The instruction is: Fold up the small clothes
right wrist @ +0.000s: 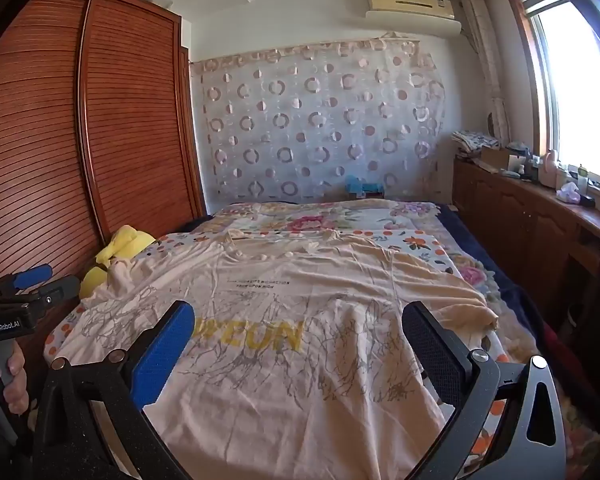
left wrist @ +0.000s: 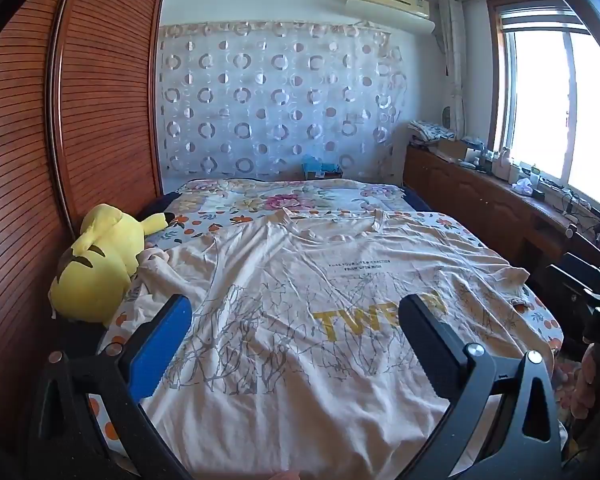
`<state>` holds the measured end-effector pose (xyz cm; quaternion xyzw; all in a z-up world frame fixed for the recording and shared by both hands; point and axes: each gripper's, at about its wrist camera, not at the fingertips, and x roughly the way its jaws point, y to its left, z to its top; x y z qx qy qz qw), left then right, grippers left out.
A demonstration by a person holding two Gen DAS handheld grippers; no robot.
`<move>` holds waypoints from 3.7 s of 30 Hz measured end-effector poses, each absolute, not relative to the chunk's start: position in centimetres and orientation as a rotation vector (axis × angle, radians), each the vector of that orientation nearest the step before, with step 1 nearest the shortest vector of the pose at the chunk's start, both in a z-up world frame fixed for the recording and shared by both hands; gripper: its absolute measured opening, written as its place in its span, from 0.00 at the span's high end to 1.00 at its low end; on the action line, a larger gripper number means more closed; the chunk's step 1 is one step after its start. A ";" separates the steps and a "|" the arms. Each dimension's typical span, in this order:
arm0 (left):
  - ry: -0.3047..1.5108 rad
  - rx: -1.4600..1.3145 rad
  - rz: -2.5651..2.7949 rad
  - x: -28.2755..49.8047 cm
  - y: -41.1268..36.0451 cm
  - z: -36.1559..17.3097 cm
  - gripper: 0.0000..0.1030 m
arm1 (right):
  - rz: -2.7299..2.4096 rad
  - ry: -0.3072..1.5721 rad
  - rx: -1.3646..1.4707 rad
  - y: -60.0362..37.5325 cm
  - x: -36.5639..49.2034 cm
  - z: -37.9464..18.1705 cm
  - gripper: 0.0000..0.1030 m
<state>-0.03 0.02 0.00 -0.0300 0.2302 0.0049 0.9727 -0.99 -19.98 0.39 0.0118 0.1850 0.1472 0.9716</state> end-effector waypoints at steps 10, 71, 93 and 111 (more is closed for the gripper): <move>0.464 -0.056 0.011 0.0 0.0 0.0 0.00 | 0.299 0.373 0.018 -19.9 -1.2 0.5 0.00; 0.446 -0.034 0.016 -0.2 0.5 1.5 0.00 | 0.297 0.370 0.023 -19.7 -1.3 0.6 0.00; 0.446 -0.033 0.015 -0.3 0.4 2.1 0.00 | 0.302 0.368 0.025 -19.6 -1.0 0.5 0.00; 0.572 -0.066 0.151 3.5 10.6 -3.1 0.00 | 0.401 0.393 -0.019 -16.8 3.4 -1.6 0.00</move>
